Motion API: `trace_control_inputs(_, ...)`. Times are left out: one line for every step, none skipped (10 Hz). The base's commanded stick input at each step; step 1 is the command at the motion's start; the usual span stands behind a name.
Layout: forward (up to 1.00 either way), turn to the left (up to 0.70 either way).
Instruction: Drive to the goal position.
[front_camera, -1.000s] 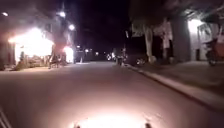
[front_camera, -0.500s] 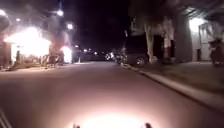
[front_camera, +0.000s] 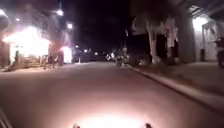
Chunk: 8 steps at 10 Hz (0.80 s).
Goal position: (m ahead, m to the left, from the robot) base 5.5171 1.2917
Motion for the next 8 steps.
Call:
trace_control_inputs(0.6, -0.01)
trace_control_inputs(0.6, -0.07)
trace_control_inputs(0.6, -0.15)
trace_control_inputs(0.6, -0.15)
trace_control_inputs(0.6, -0.02)
trace_control_inputs(0.6, 0.0)
trace_control_inputs(0.6, 0.0)
trace_control_inputs(0.6, 0.0)
